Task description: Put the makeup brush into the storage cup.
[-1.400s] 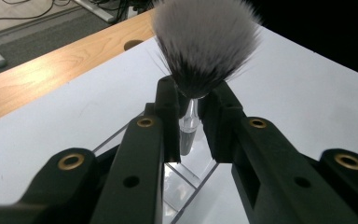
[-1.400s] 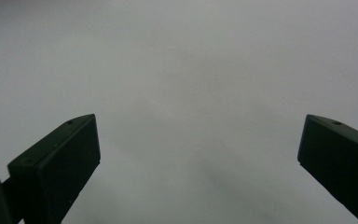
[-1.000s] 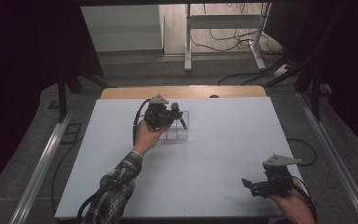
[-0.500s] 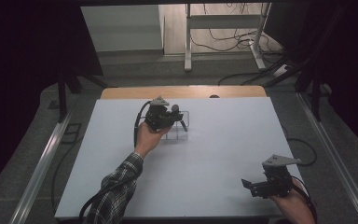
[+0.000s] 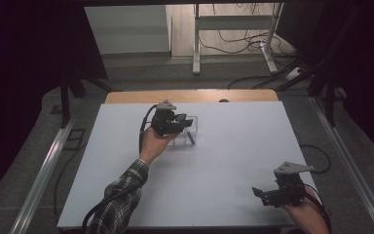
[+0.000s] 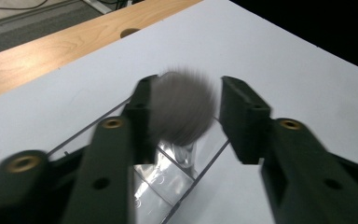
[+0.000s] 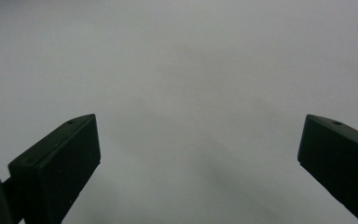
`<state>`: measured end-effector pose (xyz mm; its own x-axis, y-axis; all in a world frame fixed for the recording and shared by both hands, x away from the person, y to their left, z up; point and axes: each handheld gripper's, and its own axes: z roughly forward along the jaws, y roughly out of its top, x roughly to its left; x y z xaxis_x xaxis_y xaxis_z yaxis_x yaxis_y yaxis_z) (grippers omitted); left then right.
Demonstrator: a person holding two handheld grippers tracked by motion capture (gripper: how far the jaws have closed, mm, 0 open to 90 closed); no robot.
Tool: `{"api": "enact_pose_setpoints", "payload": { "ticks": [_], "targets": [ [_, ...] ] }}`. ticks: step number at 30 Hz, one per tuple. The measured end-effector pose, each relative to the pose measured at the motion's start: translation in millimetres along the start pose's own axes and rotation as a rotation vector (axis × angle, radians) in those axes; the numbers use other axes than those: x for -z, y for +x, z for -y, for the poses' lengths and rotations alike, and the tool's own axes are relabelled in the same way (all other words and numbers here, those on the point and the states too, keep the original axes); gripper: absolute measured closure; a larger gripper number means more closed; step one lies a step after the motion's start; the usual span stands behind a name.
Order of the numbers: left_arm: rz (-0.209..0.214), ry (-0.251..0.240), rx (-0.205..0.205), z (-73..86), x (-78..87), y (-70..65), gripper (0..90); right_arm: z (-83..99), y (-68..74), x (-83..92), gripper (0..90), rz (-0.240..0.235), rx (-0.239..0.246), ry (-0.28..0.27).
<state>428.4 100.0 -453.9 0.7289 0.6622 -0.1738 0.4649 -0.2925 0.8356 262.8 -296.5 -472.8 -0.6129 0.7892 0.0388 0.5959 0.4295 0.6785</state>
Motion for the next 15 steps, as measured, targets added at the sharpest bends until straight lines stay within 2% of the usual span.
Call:
{"api": "enact_pose_setpoints", "payload": {
  "ticks": [5, 10, 13, 15],
  "targets": [
    [-0.001, -0.009, -0.001, -1.8, 2.3, 0.8, 34.1, 0.0, 0.2, 0.0, 0.0, 0.001, 0.001, 0.0],
    [-0.005, 0.004, -0.003, -2.6, 2.6, 1.1, 16.8, -0.1, 0.2, 0.0, 0.0, 0.001, -0.001, -0.003],
    [0.002, 0.012, 0.006, -2.7, 2.7, 2.5, 10.3, -0.2, 0.0, 0.4, 0.0, 0.0, 0.0, -0.005],
    [0.006, 0.026, -0.007, -2.4, 2.5, 2.2, 6.2, -0.3, 0.0, 0.6, 0.0, 0.0, 0.0, -0.007]
  ]
}}
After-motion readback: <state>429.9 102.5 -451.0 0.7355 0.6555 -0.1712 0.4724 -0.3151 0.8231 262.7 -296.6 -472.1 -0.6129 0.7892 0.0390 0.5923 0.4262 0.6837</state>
